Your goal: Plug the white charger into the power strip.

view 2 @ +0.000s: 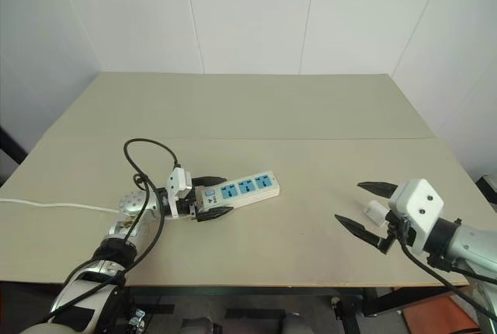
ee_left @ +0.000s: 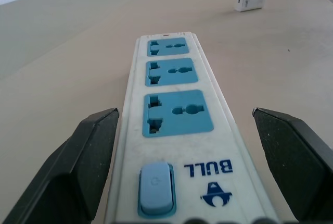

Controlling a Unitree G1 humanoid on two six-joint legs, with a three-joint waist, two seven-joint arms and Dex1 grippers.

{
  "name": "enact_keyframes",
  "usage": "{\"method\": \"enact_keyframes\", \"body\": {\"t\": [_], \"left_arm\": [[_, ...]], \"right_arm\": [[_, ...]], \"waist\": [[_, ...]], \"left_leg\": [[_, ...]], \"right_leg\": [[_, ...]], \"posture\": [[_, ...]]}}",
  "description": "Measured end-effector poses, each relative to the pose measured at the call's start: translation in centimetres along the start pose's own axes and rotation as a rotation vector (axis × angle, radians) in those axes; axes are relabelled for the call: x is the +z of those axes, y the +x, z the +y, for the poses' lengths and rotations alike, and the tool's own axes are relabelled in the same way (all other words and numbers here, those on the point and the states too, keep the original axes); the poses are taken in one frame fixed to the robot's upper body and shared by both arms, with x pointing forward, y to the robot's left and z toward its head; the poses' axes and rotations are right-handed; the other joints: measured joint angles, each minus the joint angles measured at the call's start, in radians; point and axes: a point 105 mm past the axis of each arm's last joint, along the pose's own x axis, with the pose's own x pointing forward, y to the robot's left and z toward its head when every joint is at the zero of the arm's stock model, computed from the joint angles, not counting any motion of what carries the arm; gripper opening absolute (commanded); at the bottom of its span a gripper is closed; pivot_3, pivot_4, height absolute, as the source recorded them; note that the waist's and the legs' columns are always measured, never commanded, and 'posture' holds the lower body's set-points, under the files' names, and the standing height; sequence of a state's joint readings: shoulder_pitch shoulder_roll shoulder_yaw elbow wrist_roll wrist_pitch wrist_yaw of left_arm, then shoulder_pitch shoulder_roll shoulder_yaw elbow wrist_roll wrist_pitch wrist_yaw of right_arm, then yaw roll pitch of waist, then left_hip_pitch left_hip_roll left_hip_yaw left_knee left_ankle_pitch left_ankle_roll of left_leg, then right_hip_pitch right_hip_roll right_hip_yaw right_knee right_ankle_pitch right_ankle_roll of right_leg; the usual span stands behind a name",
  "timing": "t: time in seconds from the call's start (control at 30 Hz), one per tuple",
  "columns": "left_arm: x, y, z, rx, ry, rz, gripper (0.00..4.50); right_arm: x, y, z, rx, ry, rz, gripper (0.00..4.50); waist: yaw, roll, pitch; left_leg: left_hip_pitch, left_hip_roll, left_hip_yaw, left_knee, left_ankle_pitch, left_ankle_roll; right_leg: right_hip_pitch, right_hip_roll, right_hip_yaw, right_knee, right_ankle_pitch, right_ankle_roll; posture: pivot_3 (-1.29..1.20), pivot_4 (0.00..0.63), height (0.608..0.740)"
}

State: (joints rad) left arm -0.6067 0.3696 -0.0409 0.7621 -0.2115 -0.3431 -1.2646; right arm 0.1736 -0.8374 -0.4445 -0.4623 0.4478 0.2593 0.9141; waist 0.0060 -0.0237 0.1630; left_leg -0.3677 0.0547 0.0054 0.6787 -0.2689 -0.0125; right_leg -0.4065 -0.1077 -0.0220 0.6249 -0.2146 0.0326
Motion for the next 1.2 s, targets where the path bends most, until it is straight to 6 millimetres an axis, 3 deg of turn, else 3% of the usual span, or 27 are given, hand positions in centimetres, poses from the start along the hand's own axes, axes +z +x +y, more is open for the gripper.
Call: {"method": "enact_keyframes", "body": {"t": [0.47, 0.63, 1.03, 1.2], "left_arm": [[-0.6, -0.6, -0.1, 0.011, -0.024, 0.018, 4.48], [-0.8, -0.4, 0.0, -0.001, -0.025, 0.029, 3.29], [-0.9, -0.4, -0.1, -0.033, -0.019, 0.032, 3.29], [-0.7, -0.4, -0.6, -0.091, -0.007, 0.041, 3.29]], "right_arm": [[0.6, 0.2, -0.3, 0.014, -0.024, -0.010, 4.50], [0.6, 0.1, -0.3, 0.020, -0.021, -0.007, 4.50], [2.0, 0.3, -1.1, 0.039, -0.050, -0.033, 4.50], [2.1, 0.4, -2.4, 0.022, -0.030, -0.017, 4.50]], "waist": [[0.004, 0.000, 0.000], [0.004, 0.002, -0.001], [0.003, 0.002, -0.001], [0.003, 0.002, -0.001]], "left_leg": [[0.000, 0.000, 0.000, 0.000, 0.000, 0.000], [0.001, 0.000, 0.000, 0.000, 0.000, 0.000], [0.001, 0.000, 0.000, 0.000, 0.000, 0.000], [0.000, 0.000, 0.000, 0.000, 0.000, 0.000]], "right_leg": [[0.001, 0.000, 0.000, 0.000, 0.000, 0.000], [0.002, 0.000, 0.000, 0.000, 0.000, 0.000], [0.002, 0.000, 0.000, -0.001, 0.000, 0.000], [0.001, 0.000, 0.000, -0.001, 0.000, 0.000]], "posture": [[0.00, 0.150, 0.740], [0.00, 0.150, 0.740], [0.00, 0.150, 0.740], [0.00, 0.150, 0.740]]}}
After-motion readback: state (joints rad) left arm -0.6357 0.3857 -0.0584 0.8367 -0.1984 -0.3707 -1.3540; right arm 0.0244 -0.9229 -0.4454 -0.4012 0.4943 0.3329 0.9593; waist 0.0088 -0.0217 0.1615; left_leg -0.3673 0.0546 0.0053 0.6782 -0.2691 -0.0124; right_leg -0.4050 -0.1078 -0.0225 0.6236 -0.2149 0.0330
